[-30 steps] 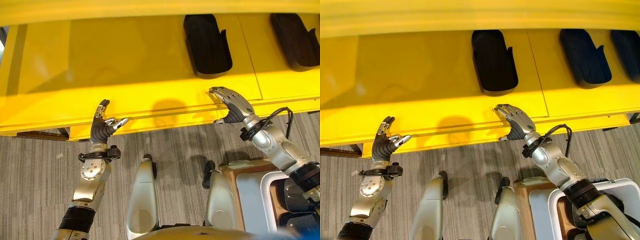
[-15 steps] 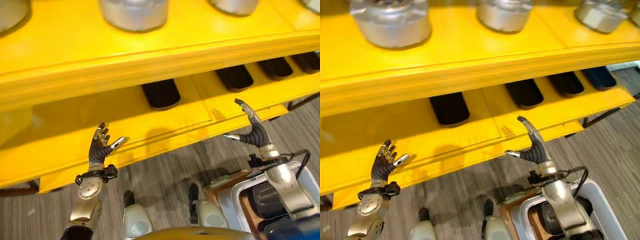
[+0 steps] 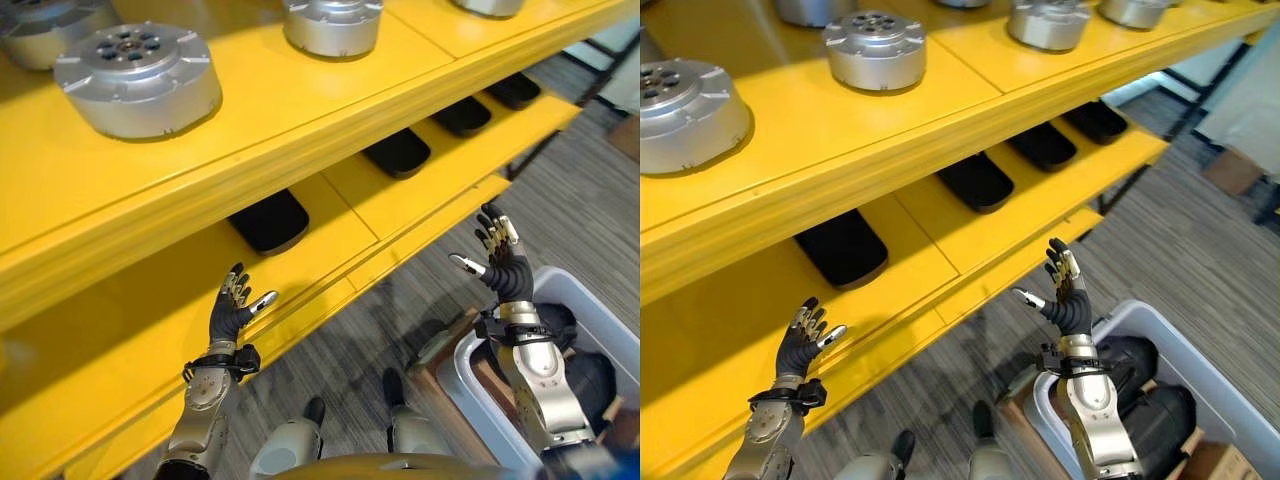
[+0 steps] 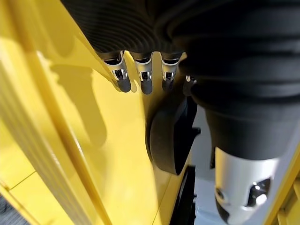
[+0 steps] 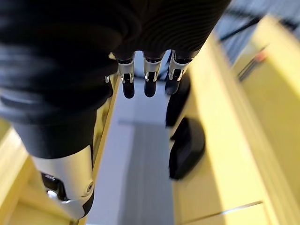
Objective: Move parts from the plastic box to the shelf.
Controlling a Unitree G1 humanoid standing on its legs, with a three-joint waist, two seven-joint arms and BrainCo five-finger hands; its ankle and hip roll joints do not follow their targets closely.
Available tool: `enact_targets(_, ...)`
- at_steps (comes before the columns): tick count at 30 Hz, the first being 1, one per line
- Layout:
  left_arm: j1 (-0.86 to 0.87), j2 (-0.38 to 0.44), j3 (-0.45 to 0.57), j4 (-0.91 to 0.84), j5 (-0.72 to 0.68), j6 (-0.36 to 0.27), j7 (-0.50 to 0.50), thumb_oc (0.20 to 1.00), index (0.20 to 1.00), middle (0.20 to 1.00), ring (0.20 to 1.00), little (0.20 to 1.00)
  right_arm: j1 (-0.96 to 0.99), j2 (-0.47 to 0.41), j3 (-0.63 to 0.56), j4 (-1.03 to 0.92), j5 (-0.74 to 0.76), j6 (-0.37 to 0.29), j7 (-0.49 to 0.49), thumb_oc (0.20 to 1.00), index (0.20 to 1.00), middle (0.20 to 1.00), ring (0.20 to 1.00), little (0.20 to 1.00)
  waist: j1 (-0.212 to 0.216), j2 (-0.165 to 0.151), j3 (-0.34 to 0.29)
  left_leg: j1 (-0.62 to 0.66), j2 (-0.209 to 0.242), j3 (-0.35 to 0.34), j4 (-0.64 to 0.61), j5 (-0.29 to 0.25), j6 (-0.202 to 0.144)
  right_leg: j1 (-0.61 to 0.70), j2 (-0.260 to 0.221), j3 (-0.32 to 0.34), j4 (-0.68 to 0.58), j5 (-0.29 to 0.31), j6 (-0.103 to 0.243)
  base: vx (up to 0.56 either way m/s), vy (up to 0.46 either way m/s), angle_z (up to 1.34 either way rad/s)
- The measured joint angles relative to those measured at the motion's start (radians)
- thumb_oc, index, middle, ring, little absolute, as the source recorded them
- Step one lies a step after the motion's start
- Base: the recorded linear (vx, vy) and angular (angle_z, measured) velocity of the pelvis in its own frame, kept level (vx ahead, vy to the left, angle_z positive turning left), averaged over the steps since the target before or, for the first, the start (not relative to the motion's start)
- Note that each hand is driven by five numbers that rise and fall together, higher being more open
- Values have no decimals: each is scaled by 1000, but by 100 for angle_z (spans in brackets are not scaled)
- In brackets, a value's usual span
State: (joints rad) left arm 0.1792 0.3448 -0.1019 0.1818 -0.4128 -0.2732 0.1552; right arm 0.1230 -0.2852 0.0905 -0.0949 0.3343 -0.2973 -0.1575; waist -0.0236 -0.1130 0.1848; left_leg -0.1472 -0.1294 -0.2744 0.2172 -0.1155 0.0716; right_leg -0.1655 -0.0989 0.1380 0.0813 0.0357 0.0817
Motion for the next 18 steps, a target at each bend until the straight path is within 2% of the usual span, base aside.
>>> enact_targets(1, -6, 7, -3, 8, -2, 1, 6, 1000, 1000, 1000, 1000, 1000, 3, 11, 5, -1, 19, -2, 0, 1000, 1000, 1000, 1000, 1000, -18, -6, -3, -4, -16, 34, 15, -8, 6, -1, -15, 7, -16, -4, 12, 1, 220, -53)
enact_targets(3, -29, 6, -9, 9, -5, 6, 5, 1000, 1000, 1000, 1000, 1000, 2, 8, 14, 2, 45, 1, -2, 1000, 1000, 1000, 1000, 1000, -29, 18, 12, -13, -24, 48, 40, -20, 19, 0, -20, 19, -11, 6, 24, -17, 115, -34)
enact_targets(4, -35, 4, -13, 10, -5, 7, 5, 1000, 1000, 1000, 1000, 1000, 3, 4, 29, 4, 46, 12, 1, 1000, 1000, 1000, 1000, 1000, -28, 29, 16, -7, -21, 79, 38, -20, 25, -1, -21, 49, -13, 22, 37, -28, 113, -58)
enact_targets(6, -51, 8, -17, 24, -4, 7, 7, 1000, 1000, 1000, 1000, 1000, 2, 1, 41, 4, 54, 14, 11, 1000, 1000, 1000, 1000, 1000, -41, 26, 17, -10, -11, 140, 41, -23, 37, -29, -5, 92, -15, 76, 34, -58, 119, -90)
enact_targets(8, -48, 5, -18, 47, -4, 12, 13, 1000, 1000, 1000, 1000, 1000, 5, 0, 41, 5, 80, 15, 17, 1000, 1000, 1000, 1000, 1000, -43, 32, 24, -5, 14, 199, 28, -11, 48, -52, 15, 116, -9, 103, 38, -95, 61, -91)
enact_targets(9, -52, 3, -16, 43, -4, 11, 20, 1000, 1000, 1000, 1000, 1000, 4, -1, 40, 4, 85, 15, 17, 1000, 1000, 1000, 1000, 1000, -42, 38, 26, -7, 26, 218, 30, -9, 49, -63, 26, 97, 20, 79, 23, -119, 38, -130)
enact_targets(10, -54, 3, -11, 35, -4, 11, 28, 1000, 1000, 1000, 1000, 1000, -9, -6, 40, 4, 85, 16, 18, 1000, 1000, 1000, 1000, 1000, -18, 58, 44, -12, 74, 283, 28, 0, 51, -87, 10, -57, 140, 13, -2, -51, 5, -111)
enact_targets(11, -57, -7, -14, 36, -4, 13, 27, 1000, 1000, 1000, 1000, 1000, -5, -12, 37, 3, 85, 16, 18, 1000, 1000, 1000, 1000, 1000, -22, 80, 56, -10, 95, 297, 23, 6, 52, -62, -12, -109, 157, -2, -1, -58, -28, -102)
enact_targets(12, -55, -15, -14, 37, -5, 16, 26, 1000, 1000, 1000, 1000, 1000, -4, -18, 37, 3, 85, 16, 18, 1000, 1000, 1000, 1000, 1000, -24, 101, 65, -6, 106, 296, 15, 10, 50, -32, -34, -126, 163, -16, 14, -30, -57, -49)
enact_targets(14, -52, -24, -18, 36, -5, 21, 26, 1000, 1000, 1000, 1000, 1000, 1, -17, 41, 4, 84, 21, 19, 1000, 1000, 1000, 1000, 1000, -15, 114, 73, 2, 134, 324, -12, 25, 35, 33, -116, -175, 128, -27, 27, -38, -110, -63)
enact_targets(15, -45, -20, -15, 35, -5, 21, 26, 1000, 1000, 1000, 1000, 1000, 2, -15, 41, 4, 84, 22, 18, 1000, 1000, 1000, 1000, 1000, -10, 108, 72, 8, 147, 352, -33, 37, 21, 84, -188, -221, 68, -24, 31, -16, -198, -71)
enact_targets(17, -48, -10, -10, 35, -7, 23, 26, 1000, 1000, 1000, 1000, 1000, -12, -9, 48, 6, 83, 22, 15, 1000, 1000, 1000, 1000, 1000, 4, 92, 71, 9, 163, 392, -42, 41, -2, 105, -259, -268, -4, -1, 56, 12, -164, -81)
enact_targets(18, -30, 0, -1, 33, -8, 23, 26, 1000, 1000, 1000, 1000, 1000, -37, -7, 60, 11, 82, 23, 15, 1000, 1000, 1000, 1000, 1000, 18, 78, 77, 13, 175, 434, -42, 39, -11, 103, -290, -326, -32, 14, 56, 48, -209, -116)
